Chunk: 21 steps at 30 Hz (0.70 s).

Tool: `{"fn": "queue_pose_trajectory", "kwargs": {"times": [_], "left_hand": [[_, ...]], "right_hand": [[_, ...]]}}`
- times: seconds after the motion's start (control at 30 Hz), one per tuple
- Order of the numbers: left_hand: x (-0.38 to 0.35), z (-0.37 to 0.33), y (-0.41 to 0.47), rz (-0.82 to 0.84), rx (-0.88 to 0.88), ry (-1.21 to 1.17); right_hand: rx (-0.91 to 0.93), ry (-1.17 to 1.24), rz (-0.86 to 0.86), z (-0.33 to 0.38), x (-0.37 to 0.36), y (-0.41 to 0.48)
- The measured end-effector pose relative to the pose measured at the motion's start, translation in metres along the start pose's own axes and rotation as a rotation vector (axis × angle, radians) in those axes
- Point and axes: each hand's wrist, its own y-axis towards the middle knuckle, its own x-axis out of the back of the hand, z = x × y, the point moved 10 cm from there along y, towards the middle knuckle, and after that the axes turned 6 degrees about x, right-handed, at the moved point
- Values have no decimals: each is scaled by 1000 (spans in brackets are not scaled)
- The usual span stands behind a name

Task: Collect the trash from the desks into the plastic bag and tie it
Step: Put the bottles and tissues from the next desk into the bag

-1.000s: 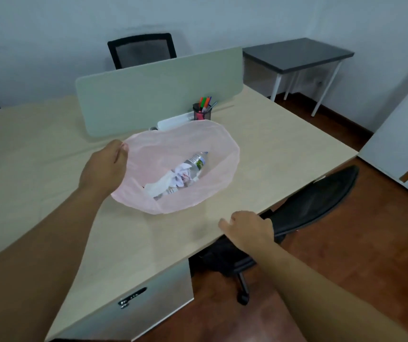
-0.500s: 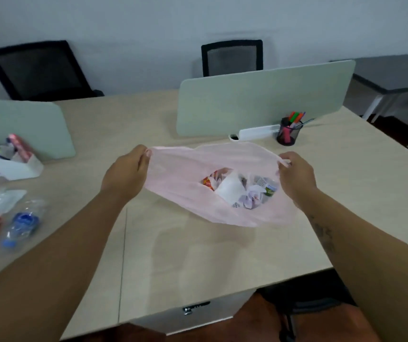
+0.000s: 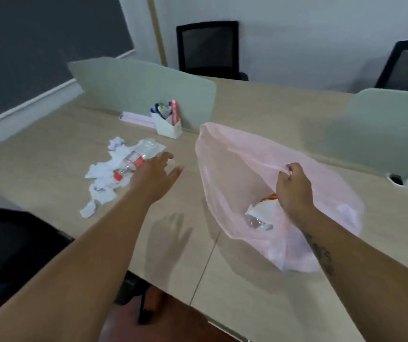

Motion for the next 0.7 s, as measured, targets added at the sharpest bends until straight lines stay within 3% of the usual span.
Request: {"fn": "queue_pose_trajectory", "kwargs": {"times": [0.23,0.33,0.5,0.63,0.7], "left_hand": [[-22,119,-6,112,225,244],[-51,141,12,170,209,260],[-105,165,50,270,165,314],[-123,182,74,271,183,185],[-125,183,88,250,190,-46]], "right_hand": [[139,-67,36,42,-79,-1],[165,-131,-71,44,-88,2],[56,-228,-207,30,-94,9],[-21,-238,-255,25,-103,7],[-58,-236,-296,24,-103,10]]}}
